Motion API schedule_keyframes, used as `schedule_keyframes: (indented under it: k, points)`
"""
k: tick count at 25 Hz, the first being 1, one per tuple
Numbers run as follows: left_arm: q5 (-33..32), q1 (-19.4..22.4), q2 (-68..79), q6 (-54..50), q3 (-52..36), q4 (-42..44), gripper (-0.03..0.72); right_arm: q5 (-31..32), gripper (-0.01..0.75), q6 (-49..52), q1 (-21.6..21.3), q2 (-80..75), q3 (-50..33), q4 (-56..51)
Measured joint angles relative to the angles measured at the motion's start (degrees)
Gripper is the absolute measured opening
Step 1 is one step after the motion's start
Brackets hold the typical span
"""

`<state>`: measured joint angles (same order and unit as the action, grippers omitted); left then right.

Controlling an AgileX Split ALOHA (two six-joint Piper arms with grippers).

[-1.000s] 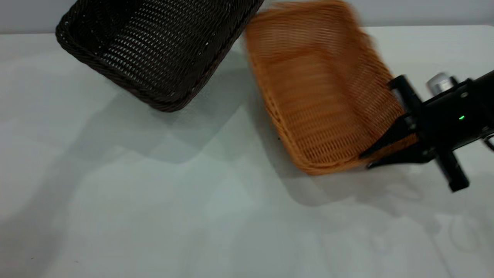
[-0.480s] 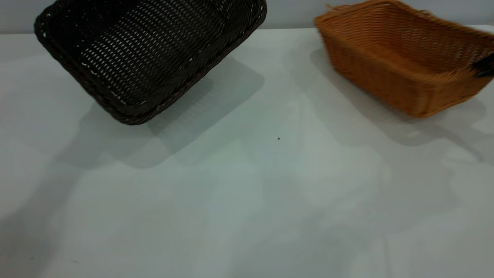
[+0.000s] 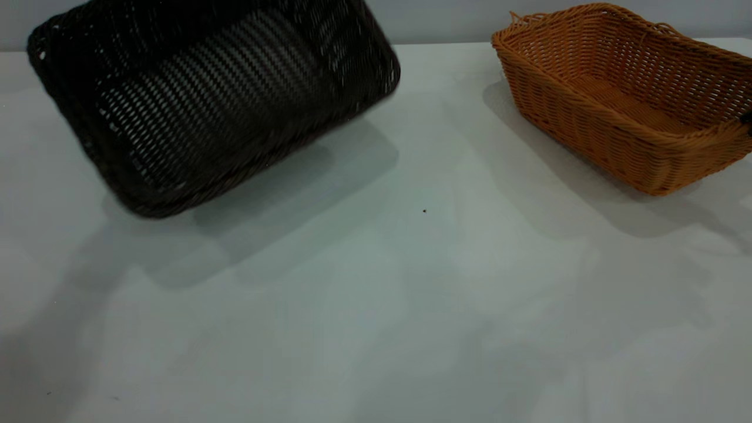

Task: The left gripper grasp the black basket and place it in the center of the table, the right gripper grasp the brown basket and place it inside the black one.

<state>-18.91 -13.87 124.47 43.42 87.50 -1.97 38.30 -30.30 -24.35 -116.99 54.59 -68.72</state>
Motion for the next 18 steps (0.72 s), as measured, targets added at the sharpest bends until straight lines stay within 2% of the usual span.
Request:
schedule_keyframes:
  k: [4,7,13,16,18]
  points:
    - [-4.1,-1.7,0.0,2.7,0.0,0.0,0.084,-2.3,0.082,0.0,0.0,-0.1,0.0,0.0]
    - [-4.5,-2.8,0.0,3.2,0.0,-0.1,0.084,-3.8,0.166,0.0,0.0,-0.6,0.0,-0.1]
    - [-4.6,-4.3,0.0,3.6,0.0,-0.2,0.084,-5.2,0.409,0.0,0.0,-3.7,0.4,-1.5]
    - [-4.6,-4.8,0.0,3.7,0.0,-0.2,0.084,-6.9,0.474,-0.6,0.0,-5.5,0.8,-3.2]
    - [-4.7,-5.2,0.0,3.7,0.0,-0.2,0.084,-7.2,0.486,-1.3,0.0,-6.7,1.9,-3.9]
